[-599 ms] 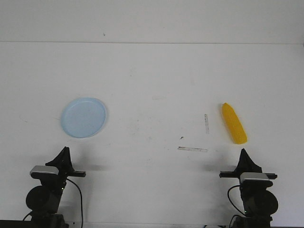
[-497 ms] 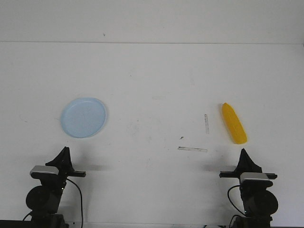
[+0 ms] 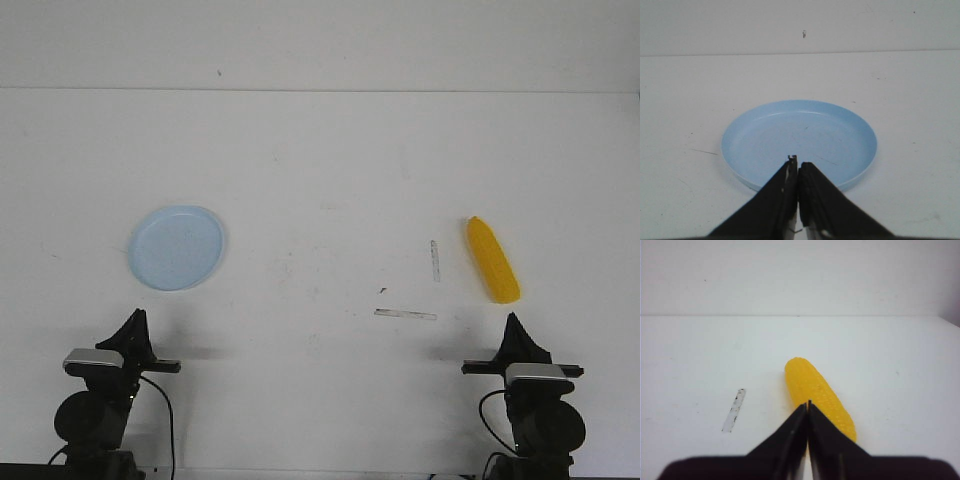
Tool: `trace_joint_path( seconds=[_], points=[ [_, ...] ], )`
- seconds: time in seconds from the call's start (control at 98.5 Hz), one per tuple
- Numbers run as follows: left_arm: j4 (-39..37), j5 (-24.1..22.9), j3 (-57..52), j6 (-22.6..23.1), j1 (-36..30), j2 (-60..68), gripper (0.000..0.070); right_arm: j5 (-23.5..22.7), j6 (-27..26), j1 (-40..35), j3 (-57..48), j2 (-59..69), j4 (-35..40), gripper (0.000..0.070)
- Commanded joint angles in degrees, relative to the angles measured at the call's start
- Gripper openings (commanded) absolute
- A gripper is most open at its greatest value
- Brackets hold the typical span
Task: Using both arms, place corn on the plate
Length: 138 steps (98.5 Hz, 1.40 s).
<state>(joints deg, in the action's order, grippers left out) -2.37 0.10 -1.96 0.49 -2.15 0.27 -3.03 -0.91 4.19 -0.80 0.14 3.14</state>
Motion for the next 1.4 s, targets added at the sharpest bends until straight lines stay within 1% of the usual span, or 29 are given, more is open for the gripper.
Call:
trace_joint_path(
  seconds=[0.0, 0.091, 0.152, 0.203, 0.345, 0.396, 0.507, 0.589, 0.68, 0.731, 0.741, 0.832, 0.893, 1.005, 1.015, 1.045, 1.116, 1.177, 1.299, 1.39],
  points=[
    [-0.7, 0.0, 1.2, -0.1, -0.1, -0.1, 0.0001, 0.0, -0.8, 0.1, 0.1, -0.1, -0.6, 0.0006],
    [-1.0, 0.0, 1.2, -0.1, -0.1, -0.1, 0.0, 0.0, -0.8, 0.1, 0.1, -0.1, -0.6, 0.0006],
    [-3.1, 0.0, 1.2, -0.2, -0.1, -0.1, 0.0, 0.0, -0.8, 0.1, 0.1, -0.1, -0.6, 0.0006],
    [-5.9, 0.0, 1.2, -0.4, -0.1, -0.1, 0.0, 0.0, -0.8, 0.1, 0.1, -0.1, -0.6, 0.0006],
    [-17.1, -0.1, 0.5, -0.7, 0.0, -0.1, 0.0, 0.0, -0.8, 0.1, 0.1, -0.1, -0.6, 0.0006],
    [-19.0, -0.5, -1.1, -0.5, 0.0, 0.0, 0.0, 0.0, -0.8, 0.1, 0.1, -0.1, -0.6, 0.0006],
    [-17.7, -2.3, -8.4, 1.2, 0.0, 2.1, 0.0001, 0.0, -0.8, 0.1, 0.1, -0.1, -0.6, 0.0006],
    [-15.1, -2.3, -15.8, 4.3, 0.2, 6.2, 0.0003, 0.0, -0.8, 0.1, 0.1, -0.1, -0.6, 0.0006],
    [-10.1, -2.3, -24.8, 7.6, 0.7, 13.0, 0.0019, 0.0, -0.8, 0.1, 0.1, -0.1, -0.6, 0.0006],
    [-7.0, -2.3, -30.2, 8.1, 1.3, 17.7, 0.0068, 0.0, -0.8, 0.1, 0.1, -0.1, -0.6, 0.0006],
    [-6.1, -2.4, -31.7, 8.1, 1.4, 19.1, 0.0088, 0.0, -0.8, 0.1, 0.1, -0.1, -0.6, 0.0006],
    [-1.0, -2.7, -40.2, 8.0, 2.7, 27.4, 0.0189, 0.0, -0.8, 0.1, 0.1, -0.1, -0.6, 0.0006],
    [1.8, -2.9, -44.7, 8.0, 3.7, 32.4, 0.027, 0.0, -0.8, 0.1, 0.1, -0.1, -0.6, 0.0006],
    [6.4, -2.9, -51.1, 7.6, 5.5, 40.0, 0.0462, 0.0, -0.8, 0.1, 0.1, -0.1, -0.6, 0.0006],
    [7.0, -2.9, -51.8, 7.5, 5.8, 41.0, 0.0493, 0.0, -0.8, 0.1, 0.1, -0.1, -0.6, 0.0006],
    [8.0, -2.9, -53.3, 7.2, 6.4, 43.0, 0.055, 0.0, -0.8, 0.1, 0.1, -0.1, -0.6, 0.0006],
    [11.1, -2.9, -56.6, 5.5, 8.0, 47.5, 0.0656, 0.0, -0.8, 0.1, 0.1, -0.1, -0.6, 0.0006],
    [14.2, -2.9, -59.3, 3.6, 9.1, 51.3, 0.0698, 0.0, -0.8, 0.1, 0.1, -0.1, -0.6, 0.0006],
    [22.3, -2.8, -64.6, 1.2, 10.7, 58.7, 0.0698, 0.0, -0.8, 0.1, 0.1, -0.1, -0.6, 0.0006],
    [28.6, -1.1, -68.3, 0.4, 11.5, 64.5, 0.0698, 0.0, -0.8, 0.1, 0.1, -0.1, -0.6, 0.0006]
  ],
)
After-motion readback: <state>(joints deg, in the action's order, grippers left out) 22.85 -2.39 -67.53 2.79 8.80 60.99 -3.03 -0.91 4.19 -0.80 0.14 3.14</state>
